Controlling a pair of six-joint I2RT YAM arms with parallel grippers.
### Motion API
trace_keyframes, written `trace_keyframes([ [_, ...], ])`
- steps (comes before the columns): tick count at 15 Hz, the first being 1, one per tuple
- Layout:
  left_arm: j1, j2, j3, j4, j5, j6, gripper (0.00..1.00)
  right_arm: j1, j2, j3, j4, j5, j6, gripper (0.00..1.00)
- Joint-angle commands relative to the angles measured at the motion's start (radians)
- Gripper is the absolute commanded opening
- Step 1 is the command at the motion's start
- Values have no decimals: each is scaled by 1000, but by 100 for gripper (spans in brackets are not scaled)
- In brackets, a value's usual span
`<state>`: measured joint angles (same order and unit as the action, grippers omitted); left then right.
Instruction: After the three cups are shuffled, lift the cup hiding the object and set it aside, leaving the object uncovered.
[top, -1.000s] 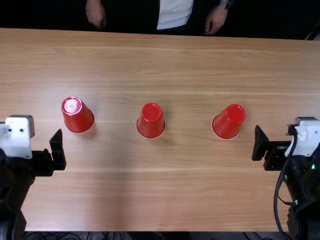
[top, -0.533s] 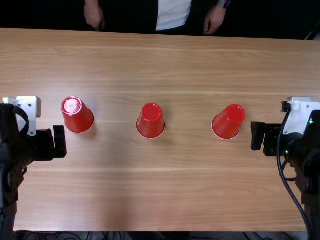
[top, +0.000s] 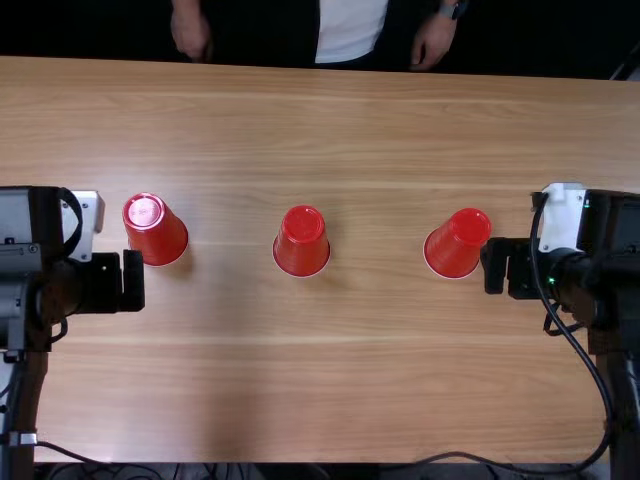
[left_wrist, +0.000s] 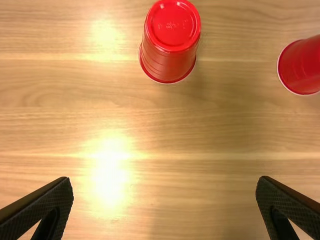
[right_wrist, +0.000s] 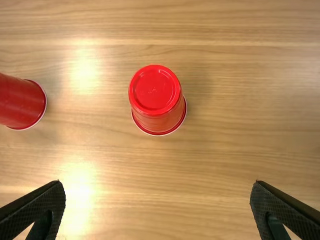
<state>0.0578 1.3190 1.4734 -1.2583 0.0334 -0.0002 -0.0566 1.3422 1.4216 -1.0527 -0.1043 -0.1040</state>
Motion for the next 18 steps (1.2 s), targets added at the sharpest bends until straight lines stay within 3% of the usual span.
trace_keyframes([
  [1,-12,17,42,-6,11,11,100,8,26,25,6,-2,-3,100],
  [8,-13,31,45,-4,11,9,100,32,201,36,163,3,6,100],
  [13,-23,60,45,3,11,4,100,67,322,39,185,10,5,100],
  [15,-23,60,45,5,11,6,100,67,368,39,238,38,5,100],
  [17,-23,59,44,5,11,4,100,67,408,37,277,114,6,100],
  [18,-23,59,44,5,11,4,100,67,430,37,282,125,6,100],
])
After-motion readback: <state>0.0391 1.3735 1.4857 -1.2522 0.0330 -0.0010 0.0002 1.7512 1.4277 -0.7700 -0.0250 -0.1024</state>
